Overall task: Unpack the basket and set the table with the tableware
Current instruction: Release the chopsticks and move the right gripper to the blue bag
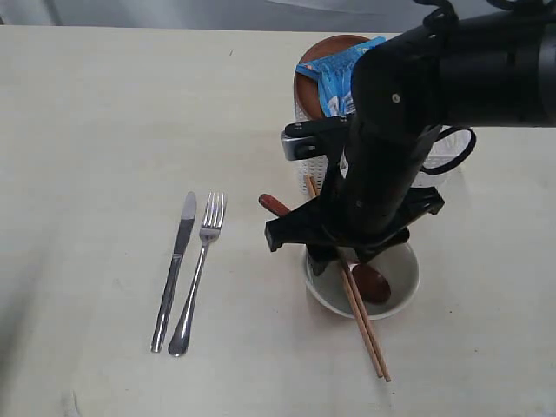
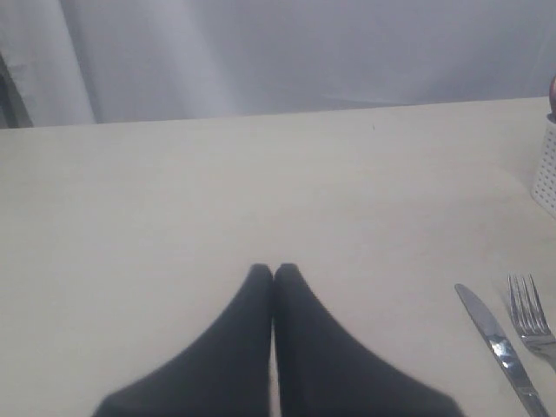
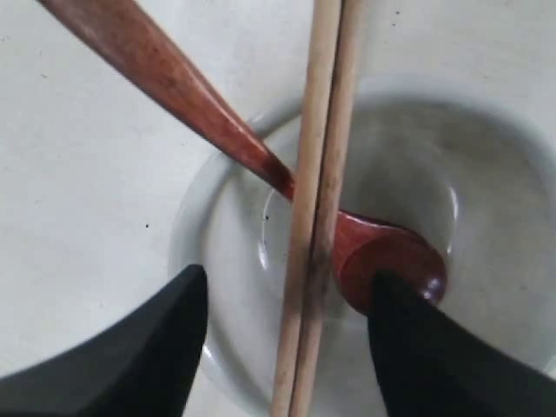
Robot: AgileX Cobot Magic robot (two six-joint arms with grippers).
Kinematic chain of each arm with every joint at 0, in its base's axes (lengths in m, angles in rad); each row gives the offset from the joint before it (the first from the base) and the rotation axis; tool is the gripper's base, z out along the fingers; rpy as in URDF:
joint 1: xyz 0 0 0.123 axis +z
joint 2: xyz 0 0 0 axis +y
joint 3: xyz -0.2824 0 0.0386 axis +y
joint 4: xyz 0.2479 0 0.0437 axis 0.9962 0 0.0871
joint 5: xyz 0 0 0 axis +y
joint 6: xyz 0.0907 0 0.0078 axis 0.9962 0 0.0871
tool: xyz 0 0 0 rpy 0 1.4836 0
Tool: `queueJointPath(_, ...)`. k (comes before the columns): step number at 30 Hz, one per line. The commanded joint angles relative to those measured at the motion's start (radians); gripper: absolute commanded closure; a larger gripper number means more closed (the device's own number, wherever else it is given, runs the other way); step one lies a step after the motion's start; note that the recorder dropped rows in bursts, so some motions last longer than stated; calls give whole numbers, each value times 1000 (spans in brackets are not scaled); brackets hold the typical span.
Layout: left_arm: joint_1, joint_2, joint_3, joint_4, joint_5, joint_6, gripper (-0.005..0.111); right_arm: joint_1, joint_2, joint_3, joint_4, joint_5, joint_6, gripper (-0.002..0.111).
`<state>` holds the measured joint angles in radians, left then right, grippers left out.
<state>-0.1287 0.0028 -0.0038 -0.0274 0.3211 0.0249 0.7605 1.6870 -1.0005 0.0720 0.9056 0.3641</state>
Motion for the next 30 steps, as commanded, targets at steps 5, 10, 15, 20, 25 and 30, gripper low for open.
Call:
queueJointPath(5,3,-3,4,-3,-2,6,107,-2,-10,-159,-144,218,-23,54)
queueJointPath(10,3,-3,4,-3,-2,6,107,-8,-10,-324,-310,315,-7,54)
queueJointPath(15,3,-3,4,-3,-2,6,107,-117,-10,-443,-319,309,-14,54)
queueJointPath(20,3,-3,4,-3,-2,6,107,-318,-10,-463,-242,289,-100,54)
queueJointPath(25,3,-3,4,-3,-2,6,107,-589,9,-463,-16,254,-230,54)
queueJointPath(30,3,-3,4,-3,-2,6,107,-696,84,-463,435,183,-594,54)
